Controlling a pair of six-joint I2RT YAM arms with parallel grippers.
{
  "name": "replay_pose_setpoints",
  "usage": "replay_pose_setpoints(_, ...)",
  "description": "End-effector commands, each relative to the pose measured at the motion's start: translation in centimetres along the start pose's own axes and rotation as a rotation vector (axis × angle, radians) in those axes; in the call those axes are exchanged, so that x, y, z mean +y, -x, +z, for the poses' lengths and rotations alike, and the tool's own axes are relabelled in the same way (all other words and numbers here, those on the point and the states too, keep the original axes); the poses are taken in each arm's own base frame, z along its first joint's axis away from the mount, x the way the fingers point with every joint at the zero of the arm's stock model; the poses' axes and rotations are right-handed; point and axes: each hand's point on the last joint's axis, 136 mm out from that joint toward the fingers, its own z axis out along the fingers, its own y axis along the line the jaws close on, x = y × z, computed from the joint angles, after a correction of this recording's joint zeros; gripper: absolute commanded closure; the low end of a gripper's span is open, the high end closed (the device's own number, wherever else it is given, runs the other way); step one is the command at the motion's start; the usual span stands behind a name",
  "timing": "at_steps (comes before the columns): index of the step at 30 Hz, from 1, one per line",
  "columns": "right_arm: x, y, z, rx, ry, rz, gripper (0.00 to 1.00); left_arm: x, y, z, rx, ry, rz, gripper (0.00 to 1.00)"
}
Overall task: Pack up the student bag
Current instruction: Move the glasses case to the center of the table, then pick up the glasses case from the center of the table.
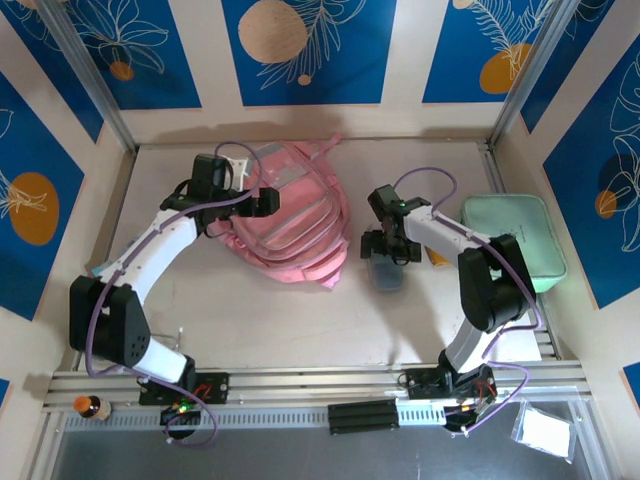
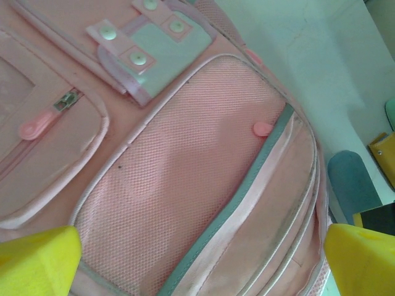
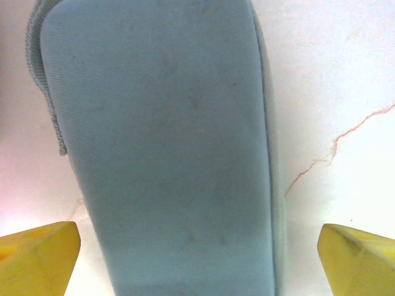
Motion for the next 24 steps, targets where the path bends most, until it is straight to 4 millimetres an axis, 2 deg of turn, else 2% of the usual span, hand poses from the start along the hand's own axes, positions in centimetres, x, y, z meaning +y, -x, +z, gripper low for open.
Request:
replay_pose_setpoints(1,0.7,-1.0,0.1,0.059,0.053,-0.109,0.01,-1.5,0.3,0.3,0.02,-0.046,0.045,0.0)
replay_pose_setpoints(8,2.1,-2.0,1.8,0.122,0.125,-0.099,0.0,-2.8,-0.2,0.8,0.059,-0.062,0.095,0.0)
replay_pose_setpoints(13,0.5,-2.0,3.1,0.146,0.031,-0.056,0.02,-3.4,-0.7,1.2,0.085,-0.063,0.138,0.0)
replay_pose_setpoints(16,0.2,-1.9,3.4,0.142,0.012,-0.046,0.04,-4.1,-1.6,1.8,0.128,-0.057,0.188,0.0)
replay_pose_setpoints(19,0.2,-1.8,3.3,0.133,0.012,-0.03,0.07,-4.5,-2.5,2.5,0.179,-0.02,0.258,0.0)
replay_pose_setpoints(24,0.4,-1.1,2.7,0.095,0.036,0.003,0.22,-4.8,-3.8,3.8,0.26,0.053,0.364,0.01)
